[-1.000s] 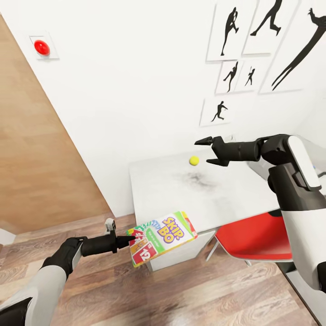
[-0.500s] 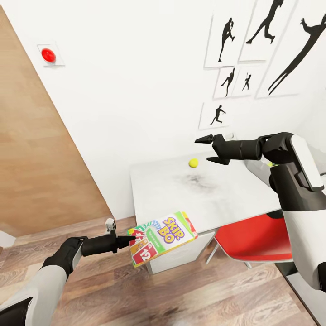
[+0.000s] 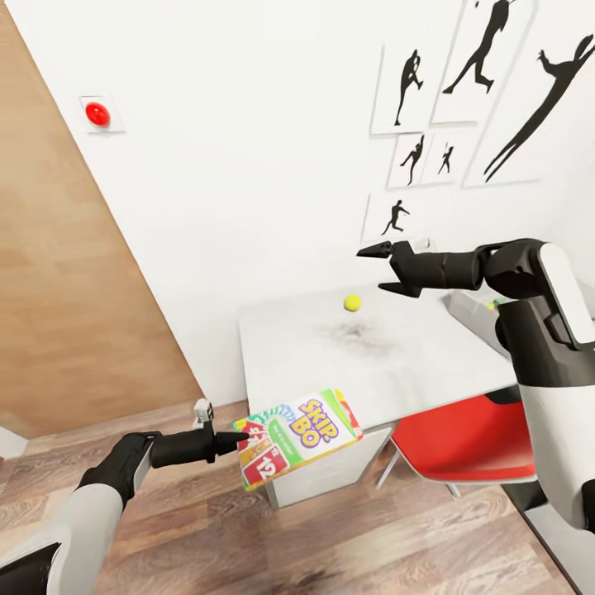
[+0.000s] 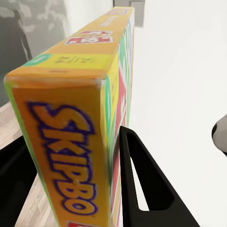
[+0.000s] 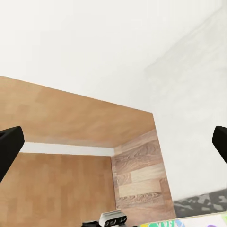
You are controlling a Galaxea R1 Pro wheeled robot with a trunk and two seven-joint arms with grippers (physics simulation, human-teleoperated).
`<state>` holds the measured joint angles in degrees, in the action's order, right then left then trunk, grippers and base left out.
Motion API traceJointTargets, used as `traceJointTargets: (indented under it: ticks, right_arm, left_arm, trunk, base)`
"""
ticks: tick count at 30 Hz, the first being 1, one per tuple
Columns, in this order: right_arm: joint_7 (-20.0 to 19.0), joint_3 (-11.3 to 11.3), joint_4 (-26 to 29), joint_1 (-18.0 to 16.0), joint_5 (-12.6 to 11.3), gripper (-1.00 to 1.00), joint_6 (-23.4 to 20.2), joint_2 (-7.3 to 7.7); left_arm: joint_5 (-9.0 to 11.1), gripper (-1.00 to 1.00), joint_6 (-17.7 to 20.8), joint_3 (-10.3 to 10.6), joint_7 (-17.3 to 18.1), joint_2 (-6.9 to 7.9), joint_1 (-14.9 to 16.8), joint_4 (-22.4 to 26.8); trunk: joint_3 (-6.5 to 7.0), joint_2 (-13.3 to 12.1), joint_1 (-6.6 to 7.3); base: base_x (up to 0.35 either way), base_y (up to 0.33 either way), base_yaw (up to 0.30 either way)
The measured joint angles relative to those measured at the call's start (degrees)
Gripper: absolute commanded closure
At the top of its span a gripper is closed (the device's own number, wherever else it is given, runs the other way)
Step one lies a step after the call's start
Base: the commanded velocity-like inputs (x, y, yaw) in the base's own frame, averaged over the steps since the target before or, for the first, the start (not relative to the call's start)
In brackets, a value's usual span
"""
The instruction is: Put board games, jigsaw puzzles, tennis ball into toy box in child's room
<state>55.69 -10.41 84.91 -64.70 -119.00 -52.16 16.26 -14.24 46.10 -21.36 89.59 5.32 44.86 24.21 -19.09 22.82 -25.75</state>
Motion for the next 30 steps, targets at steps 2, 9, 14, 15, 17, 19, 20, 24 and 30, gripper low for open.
traceJointTargets:
  ticks: [2,9,14,15,17,19,20,24,30]
  right_arm:
    - [-0.01,0.04,0.09,0.0,-0.01,-1.0,0.0,-0.07]
    - [-0.01,0.13,0.35,-0.08,0.0,-1.0,0.17,-0.16]
    - [0.05,0.15,0.84,-0.08,0.06,-1.0,0.18,-0.05]
    - [0.04,0.13,0.88,-0.08,0.06,-1.0,0.18,-0.06]
    - [0.01,0.13,0.91,-0.08,0.06,-1.0,0.18,-0.09]
    - [0.03,0.15,0.93,-0.08,0.07,-1.0,0.18,-0.05]
    - [0.04,0.15,0.93,-0.08,0.07,-1.0,0.18,-0.05]
    - [0.05,0.12,0.94,-0.08,0.07,-1.0,0.2,-0.05]
    - [0.06,0.12,0.96,-0.08,0.07,-1.0,0.26,-0.05]
  left_arm:
    - [0.0,1.0,0.0,0.14,0.0,0.05,0.0,-0.01]
    - [0.01,1.0,0.0,0.2,0.0,0.12,0.04,0.0]
    - [0.01,1.0,0.0,0.22,0.0,0.14,0.02,0.0]
    - [0.01,1.0,0.0,0.23,0.0,0.15,0.04,0.01]
    - [0.01,1.0,0.0,0.23,0.0,0.16,0.05,0.05]
    - [0.01,1.0,0.0,0.23,0.0,0.17,0.07,0.31]
    - [0.01,1.0,0.0,0.23,0.0,0.17,0.07,0.34]
    - [0.01,1.0,0.0,0.24,0.0,0.15,0.08,0.5]
    - [0.01,1.0,0.0,0.24,0.0,0.09,0.04,0.61]
  trunk:
    - [0.19,0.0,0.0]
    - [0.85,0.0,0.0]
    - [1.33,0.0,0.0]
    - [1.42,0.0,0.0]
    - [1.61,0.0,0.0]
    - [1.8,0.0,0.0]
    - [1.9,0.0,0.0]
    - [2.28,0.0,0.0]
    - [2.85,0.0,0.0]
  base:
    - [0.0,0.0,0.0]
    - [0.0,0.0,0.0]
    - [0.0,0.0,0.0]
    - [0.0,0.0,0.0]
    - [0.0,0.0,0.0]
    - [0.0,0.0,0.0]
    - [0.0,0.0,0.0]
    - [0.0,0.0,0.0]
    - [0.0,0.0,0.0]
